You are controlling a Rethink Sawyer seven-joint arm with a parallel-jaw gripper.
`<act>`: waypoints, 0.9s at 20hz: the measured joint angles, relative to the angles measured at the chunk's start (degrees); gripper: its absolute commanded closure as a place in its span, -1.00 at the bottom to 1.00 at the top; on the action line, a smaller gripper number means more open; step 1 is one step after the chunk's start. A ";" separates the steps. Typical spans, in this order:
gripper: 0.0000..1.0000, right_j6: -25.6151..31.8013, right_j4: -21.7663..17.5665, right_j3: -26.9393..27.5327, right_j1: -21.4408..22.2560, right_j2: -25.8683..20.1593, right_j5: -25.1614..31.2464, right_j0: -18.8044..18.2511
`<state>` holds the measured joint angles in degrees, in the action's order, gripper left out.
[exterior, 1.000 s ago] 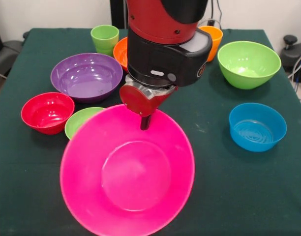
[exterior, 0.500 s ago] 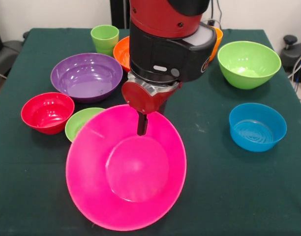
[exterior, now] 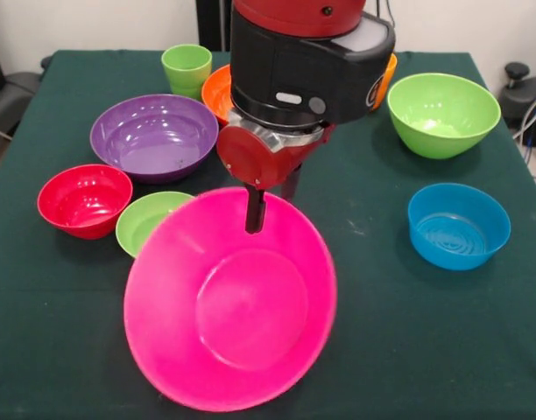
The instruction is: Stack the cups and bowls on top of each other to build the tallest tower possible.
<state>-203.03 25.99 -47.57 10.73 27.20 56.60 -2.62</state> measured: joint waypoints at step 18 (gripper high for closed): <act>-1.00 0.12 1.49 -7.13 6.81 -7.50 0.00 -2.25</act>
<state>-202.91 27.48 -54.70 17.54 19.70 56.60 -4.87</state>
